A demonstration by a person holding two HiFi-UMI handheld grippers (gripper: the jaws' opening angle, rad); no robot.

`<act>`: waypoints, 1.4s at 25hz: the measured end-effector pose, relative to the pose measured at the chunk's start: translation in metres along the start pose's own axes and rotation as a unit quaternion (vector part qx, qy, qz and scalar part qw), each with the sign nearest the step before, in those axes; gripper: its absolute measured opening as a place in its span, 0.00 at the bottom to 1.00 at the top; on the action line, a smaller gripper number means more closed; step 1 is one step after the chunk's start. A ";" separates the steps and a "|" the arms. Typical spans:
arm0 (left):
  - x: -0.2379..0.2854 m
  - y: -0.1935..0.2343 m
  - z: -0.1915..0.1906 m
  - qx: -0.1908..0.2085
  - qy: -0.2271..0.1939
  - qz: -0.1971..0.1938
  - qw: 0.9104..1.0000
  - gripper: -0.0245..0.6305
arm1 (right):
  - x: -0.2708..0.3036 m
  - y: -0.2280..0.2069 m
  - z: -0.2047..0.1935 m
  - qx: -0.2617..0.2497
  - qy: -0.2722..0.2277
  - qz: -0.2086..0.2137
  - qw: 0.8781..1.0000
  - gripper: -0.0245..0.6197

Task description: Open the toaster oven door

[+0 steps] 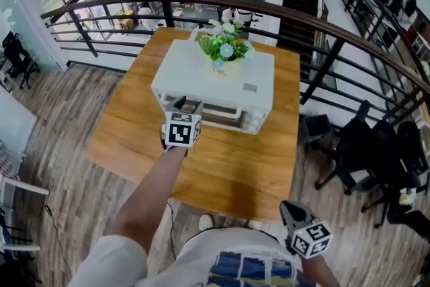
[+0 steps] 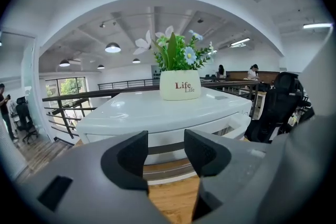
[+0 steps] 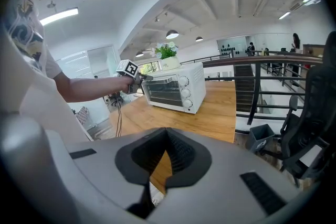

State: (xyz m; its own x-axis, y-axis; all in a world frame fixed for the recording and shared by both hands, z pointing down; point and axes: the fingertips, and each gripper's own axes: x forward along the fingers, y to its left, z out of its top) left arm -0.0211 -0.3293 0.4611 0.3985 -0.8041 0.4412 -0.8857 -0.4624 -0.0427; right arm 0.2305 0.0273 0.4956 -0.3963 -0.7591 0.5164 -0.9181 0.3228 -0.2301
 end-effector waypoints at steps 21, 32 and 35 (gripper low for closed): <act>-0.006 -0.003 -0.008 -0.051 0.016 -0.009 0.999 0.31 | 0.000 -0.010 -0.001 -0.005 0.002 0.026 1.000 0.04; -0.024 -0.008 -0.025 -0.047 0.002 -0.012 0.999 0.31 | 0.009 0.005 -0.004 -0.009 0.006 0.043 0.999 0.04; -0.031 -0.009 -0.030 -0.047 -0.006 -0.012 0.999 0.31 | 0.010 0.007 -0.003 -0.009 0.007 0.045 0.999 0.04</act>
State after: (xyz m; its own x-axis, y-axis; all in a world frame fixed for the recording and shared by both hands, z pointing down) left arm -0.0323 -0.2893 0.4745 0.4218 -0.7976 0.4312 -0.8941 -0.4450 0.0516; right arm 0.2197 0.0240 0.5018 -0.4766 -0.7188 0.5062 -0.8790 0.3991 -0.2609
